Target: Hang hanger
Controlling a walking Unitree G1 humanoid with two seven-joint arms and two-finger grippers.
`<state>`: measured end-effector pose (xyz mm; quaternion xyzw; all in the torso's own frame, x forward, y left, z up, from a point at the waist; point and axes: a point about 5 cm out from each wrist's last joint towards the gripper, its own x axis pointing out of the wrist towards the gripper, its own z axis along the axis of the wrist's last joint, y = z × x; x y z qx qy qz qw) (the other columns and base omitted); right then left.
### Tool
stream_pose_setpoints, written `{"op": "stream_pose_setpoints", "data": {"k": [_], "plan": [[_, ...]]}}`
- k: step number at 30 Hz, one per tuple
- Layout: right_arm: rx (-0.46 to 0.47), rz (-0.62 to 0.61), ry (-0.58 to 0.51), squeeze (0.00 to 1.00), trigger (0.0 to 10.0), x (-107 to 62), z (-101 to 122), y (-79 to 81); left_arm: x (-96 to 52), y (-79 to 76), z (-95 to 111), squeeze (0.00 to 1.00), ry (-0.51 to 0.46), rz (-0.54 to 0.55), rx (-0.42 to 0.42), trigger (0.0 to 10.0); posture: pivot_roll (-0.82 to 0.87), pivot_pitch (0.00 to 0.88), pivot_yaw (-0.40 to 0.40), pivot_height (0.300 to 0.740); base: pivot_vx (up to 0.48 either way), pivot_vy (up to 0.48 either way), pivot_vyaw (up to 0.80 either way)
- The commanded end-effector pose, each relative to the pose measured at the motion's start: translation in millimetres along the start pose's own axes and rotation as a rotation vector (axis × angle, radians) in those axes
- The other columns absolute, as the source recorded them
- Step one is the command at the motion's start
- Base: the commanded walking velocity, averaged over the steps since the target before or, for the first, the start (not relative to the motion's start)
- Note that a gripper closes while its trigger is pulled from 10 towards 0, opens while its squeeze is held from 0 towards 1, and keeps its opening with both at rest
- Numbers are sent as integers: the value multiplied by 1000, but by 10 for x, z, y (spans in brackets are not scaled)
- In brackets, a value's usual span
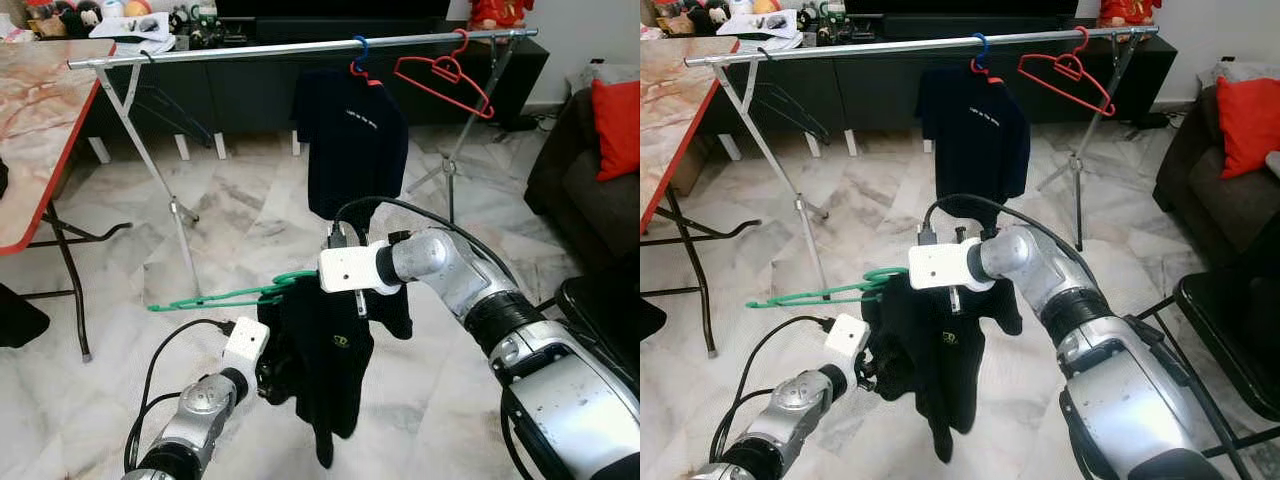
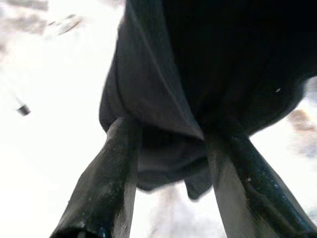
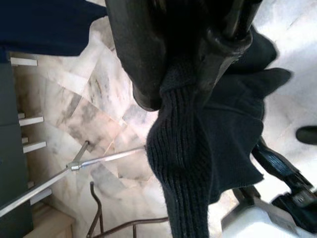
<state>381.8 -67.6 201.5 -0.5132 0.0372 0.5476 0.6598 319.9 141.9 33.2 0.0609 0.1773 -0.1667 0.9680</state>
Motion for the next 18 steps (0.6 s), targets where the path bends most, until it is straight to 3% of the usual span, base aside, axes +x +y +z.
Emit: {"op": "stream_pose_setpoints", "data": {"k": [1,18], "plan": [[-37,-50,-56,0,0,-72,164,-161,-1,37,-58,0,45,55,-23,10000,-29,110,-39,740,0,0,0],[-38,-39,-98,0,0,-16,259,-139,43,30,39,0,-7,91,-71,10000,-27,122,-42,740,0,0,0]]}}
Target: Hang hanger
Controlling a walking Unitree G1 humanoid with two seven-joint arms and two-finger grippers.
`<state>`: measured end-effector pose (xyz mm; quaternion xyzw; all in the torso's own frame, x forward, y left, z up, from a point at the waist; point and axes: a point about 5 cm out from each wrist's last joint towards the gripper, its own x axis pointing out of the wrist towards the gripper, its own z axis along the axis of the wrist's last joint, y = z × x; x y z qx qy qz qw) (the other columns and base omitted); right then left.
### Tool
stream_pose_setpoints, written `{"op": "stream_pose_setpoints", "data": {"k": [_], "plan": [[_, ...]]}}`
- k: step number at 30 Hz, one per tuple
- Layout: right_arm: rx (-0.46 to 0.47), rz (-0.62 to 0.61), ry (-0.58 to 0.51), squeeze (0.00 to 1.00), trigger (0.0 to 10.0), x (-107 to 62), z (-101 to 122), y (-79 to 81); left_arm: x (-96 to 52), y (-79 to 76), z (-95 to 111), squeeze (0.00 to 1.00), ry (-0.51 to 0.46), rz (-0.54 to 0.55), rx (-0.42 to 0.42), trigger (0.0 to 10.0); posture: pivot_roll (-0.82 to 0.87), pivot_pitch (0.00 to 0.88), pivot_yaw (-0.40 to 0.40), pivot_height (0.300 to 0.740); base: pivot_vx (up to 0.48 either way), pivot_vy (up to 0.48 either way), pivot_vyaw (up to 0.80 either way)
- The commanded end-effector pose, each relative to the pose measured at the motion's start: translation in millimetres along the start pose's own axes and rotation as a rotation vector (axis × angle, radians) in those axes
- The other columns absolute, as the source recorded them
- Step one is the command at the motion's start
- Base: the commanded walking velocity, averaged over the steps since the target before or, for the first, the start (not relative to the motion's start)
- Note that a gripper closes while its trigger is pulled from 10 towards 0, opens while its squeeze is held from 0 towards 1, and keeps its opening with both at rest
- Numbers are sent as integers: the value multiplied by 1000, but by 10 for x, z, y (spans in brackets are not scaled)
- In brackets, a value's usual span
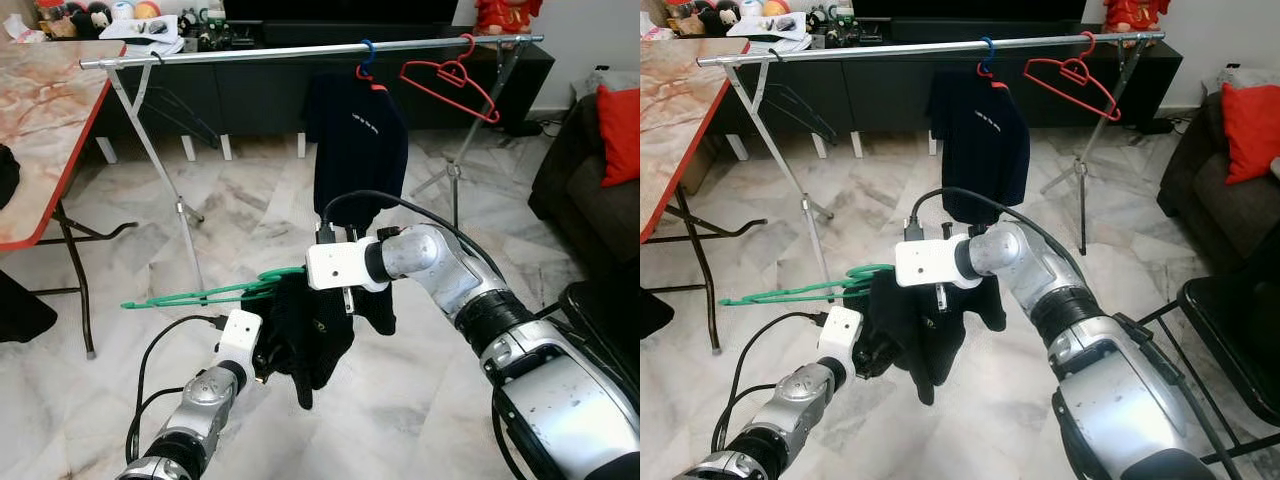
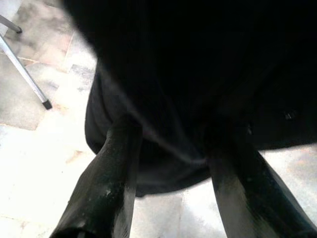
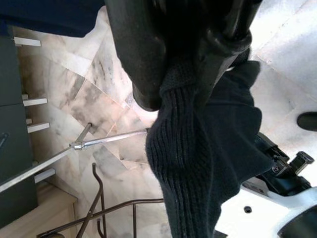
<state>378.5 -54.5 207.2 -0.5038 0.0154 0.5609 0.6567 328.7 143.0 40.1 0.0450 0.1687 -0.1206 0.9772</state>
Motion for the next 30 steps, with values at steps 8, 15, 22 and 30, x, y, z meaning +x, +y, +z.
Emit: {"op": "stream_pose_setpoints", "data": {"k": [8,15,22,30], "plan": [[-23,-34,-50,0,0,-43,135,-106,-20,75,-119,0,76,107,6,10000,-26,123,-41,740,0,0,0],[-22,-35,-53,0,0,-47,138,-107,-40,85,-183,0,104,115,-9,0,-27,124,-39,740,0,0,0],[-18,-41,-54,0,0,-56,137,-114,-33,67,-168,0,89,95,-24,0,-26,125,-37,740,0,0,0],[-6,-52,-58,0,0,-80,132,-132,-26,50,-145,0,65,86,-58,0,-26,127,-37,740,0,0,0]]}}
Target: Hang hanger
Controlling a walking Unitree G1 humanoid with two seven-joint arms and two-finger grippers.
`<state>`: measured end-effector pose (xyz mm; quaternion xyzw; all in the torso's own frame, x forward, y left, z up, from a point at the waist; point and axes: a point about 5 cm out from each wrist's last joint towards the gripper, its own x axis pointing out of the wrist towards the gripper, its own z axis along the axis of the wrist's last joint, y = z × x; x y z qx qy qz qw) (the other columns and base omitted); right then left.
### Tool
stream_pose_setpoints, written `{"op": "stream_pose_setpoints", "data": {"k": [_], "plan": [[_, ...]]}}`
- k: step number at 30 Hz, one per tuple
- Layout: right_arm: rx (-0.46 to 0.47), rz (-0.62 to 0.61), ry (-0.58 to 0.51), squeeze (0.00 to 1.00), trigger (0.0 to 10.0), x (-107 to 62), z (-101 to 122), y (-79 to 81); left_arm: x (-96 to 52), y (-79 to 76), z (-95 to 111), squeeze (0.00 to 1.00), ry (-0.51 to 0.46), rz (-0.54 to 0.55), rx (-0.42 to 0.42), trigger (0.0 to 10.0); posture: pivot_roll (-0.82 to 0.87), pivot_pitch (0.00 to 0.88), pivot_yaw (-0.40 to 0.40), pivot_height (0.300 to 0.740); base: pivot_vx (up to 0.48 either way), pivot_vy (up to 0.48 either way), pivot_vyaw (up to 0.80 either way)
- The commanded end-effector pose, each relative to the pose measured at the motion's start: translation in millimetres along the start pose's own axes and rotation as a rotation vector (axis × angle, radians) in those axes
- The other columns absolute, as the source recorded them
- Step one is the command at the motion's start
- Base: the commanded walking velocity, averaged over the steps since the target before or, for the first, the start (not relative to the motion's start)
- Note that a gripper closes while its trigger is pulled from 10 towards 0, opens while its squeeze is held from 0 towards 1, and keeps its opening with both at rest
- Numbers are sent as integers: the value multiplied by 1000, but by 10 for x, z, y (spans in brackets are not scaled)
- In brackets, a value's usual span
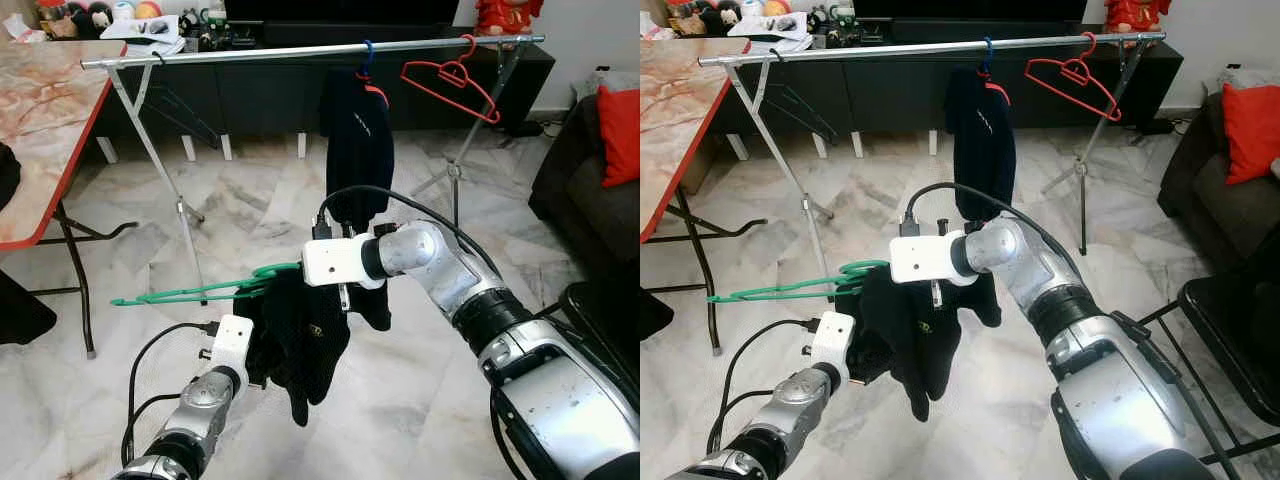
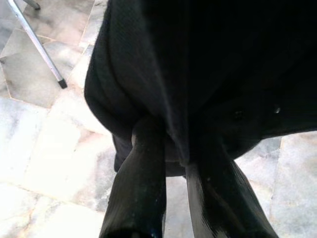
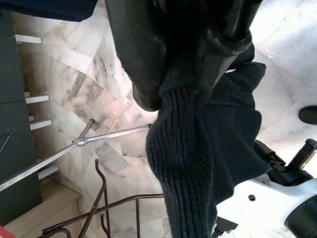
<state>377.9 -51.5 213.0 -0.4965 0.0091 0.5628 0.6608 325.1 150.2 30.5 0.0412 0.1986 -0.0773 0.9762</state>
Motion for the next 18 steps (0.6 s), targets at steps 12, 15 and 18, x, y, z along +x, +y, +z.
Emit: {"op": "stream_pose_setpoints", "data": {"k": [12,15,18], "plan": [[-2,-49,-41,0,0,-72,74,-98,-7,-1,-34,0,3,14,-40,0,-29,130,-37,740,0,0,0],[3,-50,-43,0,0,-68,71,-91,-8,-5,-37,0,2,9,-43,0,-27,132,-37,740,0,0,0],[6,-49,-43,0,0,-61,60,-76,-9,-9,-37,0,1,1,-42,0,-26,131,-36,740,0,0,0]]}}
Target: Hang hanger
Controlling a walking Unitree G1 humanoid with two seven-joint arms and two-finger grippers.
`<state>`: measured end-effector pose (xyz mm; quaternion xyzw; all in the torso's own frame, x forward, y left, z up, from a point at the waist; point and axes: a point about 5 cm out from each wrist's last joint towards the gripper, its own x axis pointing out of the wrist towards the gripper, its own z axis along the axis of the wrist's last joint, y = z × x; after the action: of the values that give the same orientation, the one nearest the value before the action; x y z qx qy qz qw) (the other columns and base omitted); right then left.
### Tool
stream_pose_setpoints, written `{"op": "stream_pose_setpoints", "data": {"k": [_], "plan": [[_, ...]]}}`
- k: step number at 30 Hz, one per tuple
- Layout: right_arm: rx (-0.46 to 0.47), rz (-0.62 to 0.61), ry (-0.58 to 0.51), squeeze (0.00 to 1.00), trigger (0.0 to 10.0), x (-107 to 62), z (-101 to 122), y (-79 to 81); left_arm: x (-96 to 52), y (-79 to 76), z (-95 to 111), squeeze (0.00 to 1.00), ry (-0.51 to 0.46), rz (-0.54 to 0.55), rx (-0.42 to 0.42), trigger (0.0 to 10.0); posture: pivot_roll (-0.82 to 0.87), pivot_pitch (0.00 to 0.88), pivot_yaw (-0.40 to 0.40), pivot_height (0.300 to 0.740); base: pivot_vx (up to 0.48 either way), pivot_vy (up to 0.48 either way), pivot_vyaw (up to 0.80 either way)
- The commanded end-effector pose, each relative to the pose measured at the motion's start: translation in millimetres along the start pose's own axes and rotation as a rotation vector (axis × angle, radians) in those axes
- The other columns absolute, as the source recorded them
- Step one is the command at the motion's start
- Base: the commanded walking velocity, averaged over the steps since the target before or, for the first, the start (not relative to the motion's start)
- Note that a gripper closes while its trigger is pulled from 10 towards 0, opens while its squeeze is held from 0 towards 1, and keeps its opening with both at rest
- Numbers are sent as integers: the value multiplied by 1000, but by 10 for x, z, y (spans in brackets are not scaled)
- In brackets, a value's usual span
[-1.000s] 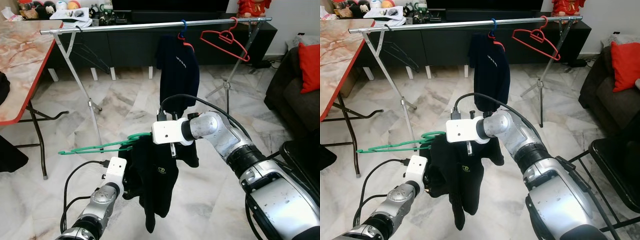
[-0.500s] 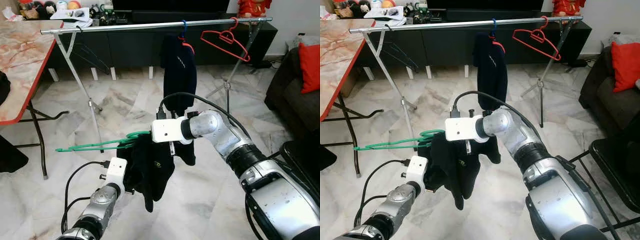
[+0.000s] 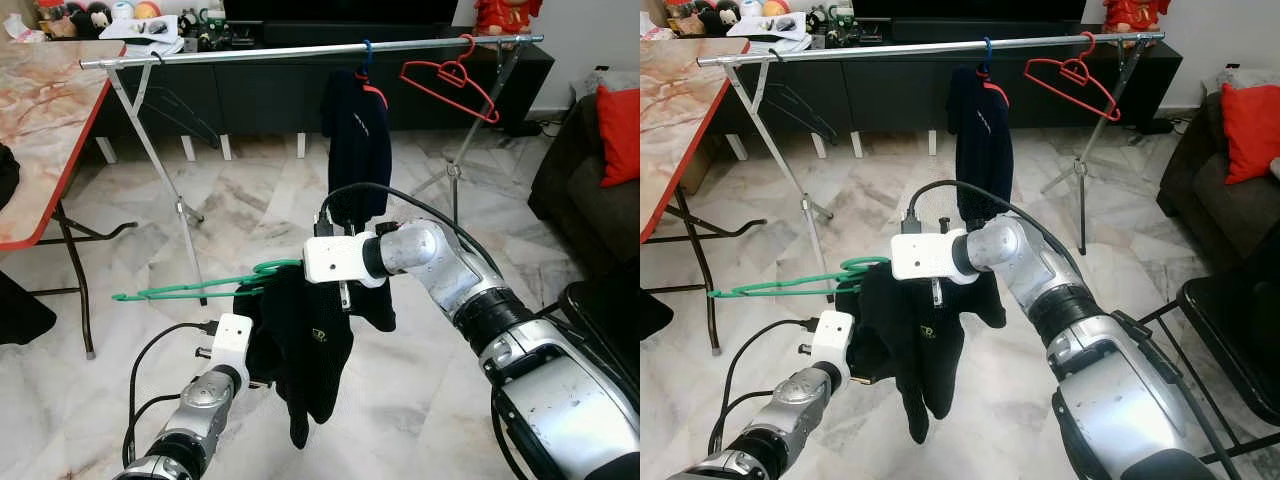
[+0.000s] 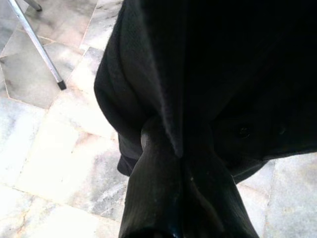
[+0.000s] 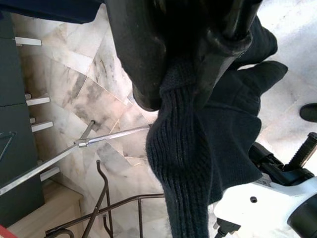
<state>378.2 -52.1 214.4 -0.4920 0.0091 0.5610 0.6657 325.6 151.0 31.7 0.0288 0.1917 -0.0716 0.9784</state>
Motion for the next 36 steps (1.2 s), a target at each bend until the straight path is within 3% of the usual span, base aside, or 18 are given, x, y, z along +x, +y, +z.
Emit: {"op": "stream_pose_setpoints", "data": {"k": [1,4,9,11,17,18,20,21,22,24,26,28,32,34,35,36], "plan": [[-4,-41,-39,0,0,-51,55,-64,-8,-19,-46,0,15,-9,-17,0,-25,131,-36,740,0,0,0],[7,-49,-23,0,0,-80,-11,-50,-10,-2,-40,0,11,-6,-17,0,-23,132,-35,740,0,0,0],[53,-77,70,0,0,-215,-309,31,-30,91,-59,0,16,22,-21,0,-25,135,-31,740,0,0,0],[118,-85,78,0,0,-297,-477,130,-44,137,-80,0,21,34,-29,0,-28,136,-28,740,0,0,0],[202,-150,113,0,0,-437,-725,252,-65,186,-113,0,29,43,-32,0,-32,132,-18,740,0,0,0],[259,-187,78,0,0,-466,-764,275,-72,197,-129,0,37,43,-34,0,-33,131,-16,740,0,0,0],[282,-199,61,0,0,-476,-775,285,-74,200,-134,0,39,42,-34,0,-33,130,-15,740,0,0,0],[392,-236,-51,0,0,-495,-776,313,-82,205,-148,0,42,37,-31,0,-32,128,-14,740,0,0,0],[392,-236,-51,0,0,-495,-776,313,-82,205,-148,0,42,37,-31,0,-32,128,-14,740,0,0,0],[533,-263,-177,0,0,-528,-818,401,-96,223,-171,0,46,36,-31,0,-30,124,-11,740,0,0,0],[552,-225,-196,0,0,-539,-854,501,-103,234,-182,0,49,37,-31,0,-27,123,-11,740,0,0,0],[564,-127,-152,0,0,-607,-1000,760,-121,280,-201,0,55,44,-28,0,-26,122,-10,740,0,0,0],[564,-115,-97,0,0,-647,-1081,830,-126,293,-207,0,56,46,-28,0,-28,122,-11,740,0,0,0],[556,-93,109,0,0,-805,-1339,1019,-137,307,-221,0,60,46,-27,0,-31,126,-9,740,0,0,0],[556,-93,109,0,0,-805,-1339,1019,-137,307,-221,0,60,46,-27,0,-31,126,-9,740,0,0,0],[550,-76,185,0,0,-891,-1435,1097,-140,308,-229,0,63,45,-27,0,-31,126,-9,740,0,0,0]]}}
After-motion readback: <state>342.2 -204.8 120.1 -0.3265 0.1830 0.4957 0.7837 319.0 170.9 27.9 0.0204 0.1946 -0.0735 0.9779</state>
